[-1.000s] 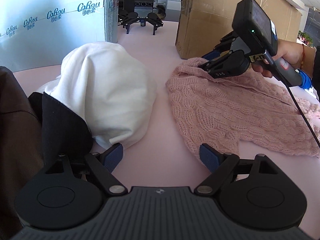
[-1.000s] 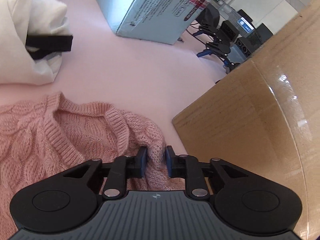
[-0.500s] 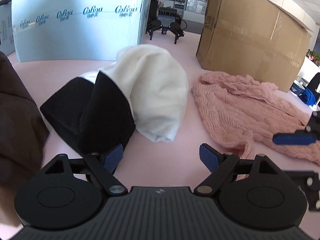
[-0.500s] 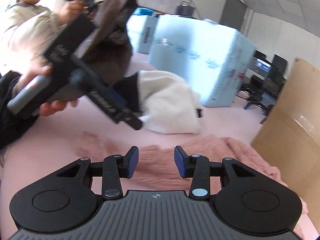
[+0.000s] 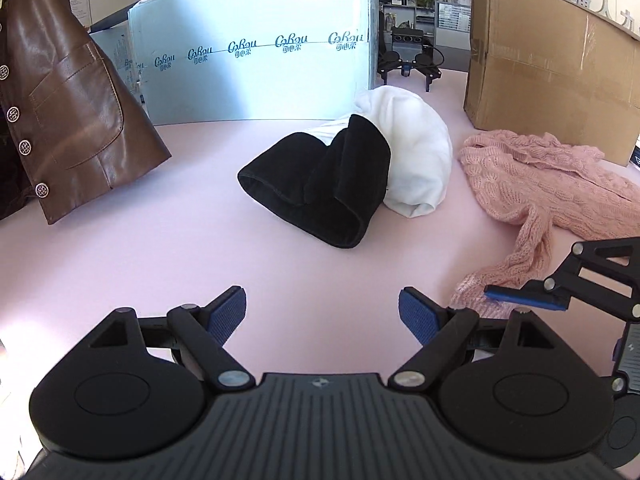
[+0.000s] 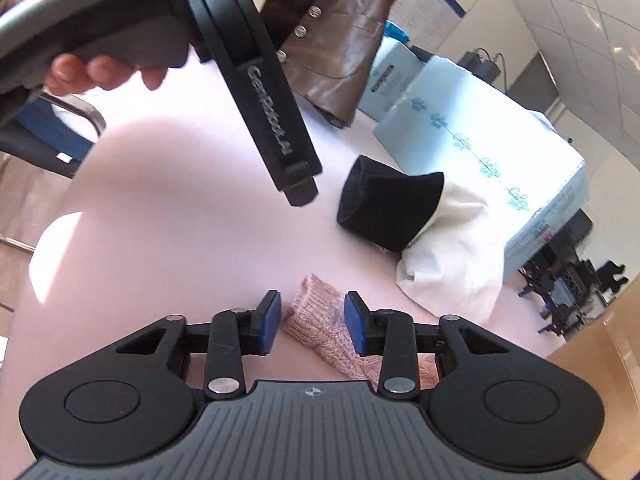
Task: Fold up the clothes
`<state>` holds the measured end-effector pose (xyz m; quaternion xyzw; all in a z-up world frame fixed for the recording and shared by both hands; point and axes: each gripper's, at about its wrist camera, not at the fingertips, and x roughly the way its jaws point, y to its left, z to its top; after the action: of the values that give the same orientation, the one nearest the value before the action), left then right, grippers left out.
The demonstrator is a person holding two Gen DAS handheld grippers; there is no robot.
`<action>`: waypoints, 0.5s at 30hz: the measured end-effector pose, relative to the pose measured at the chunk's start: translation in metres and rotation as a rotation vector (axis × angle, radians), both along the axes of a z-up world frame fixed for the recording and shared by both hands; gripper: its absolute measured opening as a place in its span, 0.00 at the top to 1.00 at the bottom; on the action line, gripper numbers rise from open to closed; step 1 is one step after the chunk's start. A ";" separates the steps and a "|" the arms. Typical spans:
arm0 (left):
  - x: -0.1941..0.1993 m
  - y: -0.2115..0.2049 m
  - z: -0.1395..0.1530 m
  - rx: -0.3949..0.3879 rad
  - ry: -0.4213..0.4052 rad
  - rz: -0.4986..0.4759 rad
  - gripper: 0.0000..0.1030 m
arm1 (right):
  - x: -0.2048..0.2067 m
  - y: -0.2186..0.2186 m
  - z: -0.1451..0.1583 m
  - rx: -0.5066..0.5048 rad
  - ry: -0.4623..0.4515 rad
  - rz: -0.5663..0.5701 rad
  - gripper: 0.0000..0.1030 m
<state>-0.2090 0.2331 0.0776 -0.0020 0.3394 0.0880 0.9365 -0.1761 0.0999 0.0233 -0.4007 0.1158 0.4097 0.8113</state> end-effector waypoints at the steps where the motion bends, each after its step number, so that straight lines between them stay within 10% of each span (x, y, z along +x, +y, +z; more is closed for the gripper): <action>1: -0.002 0.000 0.001 -0.001 -0.002 -0.001 0.20 | -0.001 -0.002 -0.002 0.003 -0.006 -0.005 0.92; 15: 0.001 -0.025 -0.002 0.007 -0.003 -0.116 0.20 | -0.055 -0.091 0.035 -0.042 0.139 0.266 0.93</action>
<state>-0.2085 0.2085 0.0753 0.0211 0.3370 0.0346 0.9406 -0.2308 0.0087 0.0588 -0.4002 0.1260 0.5376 0.7314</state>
